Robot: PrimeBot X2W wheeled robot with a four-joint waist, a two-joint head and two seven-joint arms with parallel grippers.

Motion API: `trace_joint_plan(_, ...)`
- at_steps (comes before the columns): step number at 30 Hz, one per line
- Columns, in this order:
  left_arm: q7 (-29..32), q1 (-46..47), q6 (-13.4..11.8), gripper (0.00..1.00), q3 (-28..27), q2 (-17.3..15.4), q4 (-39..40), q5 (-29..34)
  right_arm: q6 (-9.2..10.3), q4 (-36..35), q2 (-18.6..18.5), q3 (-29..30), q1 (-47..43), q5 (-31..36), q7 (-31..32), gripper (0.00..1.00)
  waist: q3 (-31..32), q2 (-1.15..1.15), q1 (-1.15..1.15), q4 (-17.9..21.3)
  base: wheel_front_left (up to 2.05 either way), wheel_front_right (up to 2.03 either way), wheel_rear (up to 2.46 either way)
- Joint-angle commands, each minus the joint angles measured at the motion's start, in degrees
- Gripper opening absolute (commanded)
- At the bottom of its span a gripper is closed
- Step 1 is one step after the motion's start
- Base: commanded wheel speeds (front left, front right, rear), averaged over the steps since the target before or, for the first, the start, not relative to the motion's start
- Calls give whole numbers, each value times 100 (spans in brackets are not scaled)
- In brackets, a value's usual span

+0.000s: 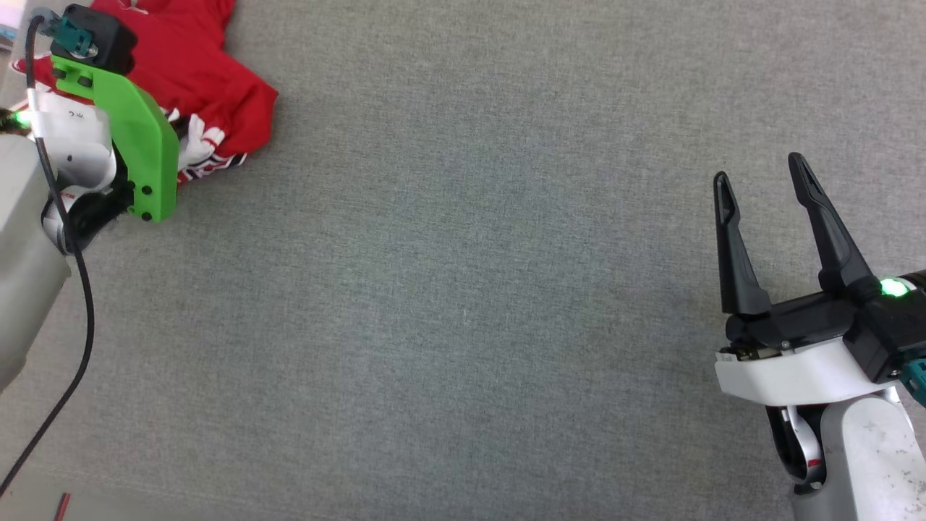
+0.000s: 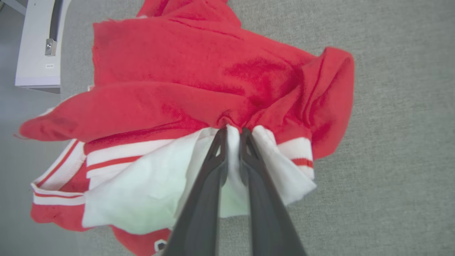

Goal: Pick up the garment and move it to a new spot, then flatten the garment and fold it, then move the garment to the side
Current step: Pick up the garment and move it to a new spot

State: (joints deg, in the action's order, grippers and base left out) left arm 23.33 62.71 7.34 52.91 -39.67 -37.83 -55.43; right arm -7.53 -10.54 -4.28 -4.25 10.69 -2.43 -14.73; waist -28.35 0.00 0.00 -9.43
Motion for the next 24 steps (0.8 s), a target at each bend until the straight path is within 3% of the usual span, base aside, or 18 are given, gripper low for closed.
trace_joint_plan(1, -210, 240, 14, 0, 60, -92, 87, 122, 4, 38, 17, -18, -15, -55, -27, 100, 326, 0, 0, -68, 0, 0, 0)
trace_joint_plan(7, -954, 691, 14, 0, 374, -196, 528, 548, 4, 92, 98, 25, -191, -155, -27, 100, 772, 0, 0, -19, 0, 0, 0)
trace_joint_plan(13, -1330, 1035, 14, 0, 693, 7, 1047, 926, 4, 102, 134, 149, -302, -272, -27, 100, 1022, 0, 0, 187, 0, 0, 0)
trace_joint_plan(19, -1503, 1224, 14, 0, 976, 551, 1476, 1195, 4, 77, 138, 239, -344, -521, -27, 100, 1044, 0, 0, 529, 0, 0, 0)
trace_joint_plan(24, -1614, 1254, 13, 0, 1315, 1303, 1605, 1421, 4, 50, 139, 391, -336, -672, -27, 100, 959, 0, 0, 867, 0, 0, 0)
